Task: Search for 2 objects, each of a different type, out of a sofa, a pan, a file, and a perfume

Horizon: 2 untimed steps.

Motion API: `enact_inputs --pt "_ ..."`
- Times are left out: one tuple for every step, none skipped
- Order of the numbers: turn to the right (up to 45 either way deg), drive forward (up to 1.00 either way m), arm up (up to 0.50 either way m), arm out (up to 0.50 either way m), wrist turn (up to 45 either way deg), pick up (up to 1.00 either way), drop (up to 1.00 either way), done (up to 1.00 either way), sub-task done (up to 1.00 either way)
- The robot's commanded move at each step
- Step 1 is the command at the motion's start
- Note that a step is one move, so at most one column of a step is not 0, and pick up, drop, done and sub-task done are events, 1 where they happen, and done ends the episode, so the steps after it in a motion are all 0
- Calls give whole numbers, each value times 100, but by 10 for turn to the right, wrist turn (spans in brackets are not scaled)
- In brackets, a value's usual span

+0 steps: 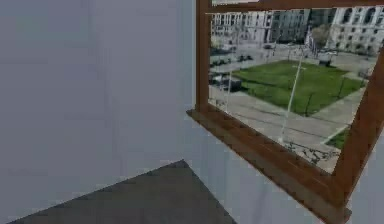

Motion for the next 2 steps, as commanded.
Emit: enact_inputs --pt "-450 0 0 0 0 0 0 0 0" --pt "-450 0 0 0 0 0 0 0 0"
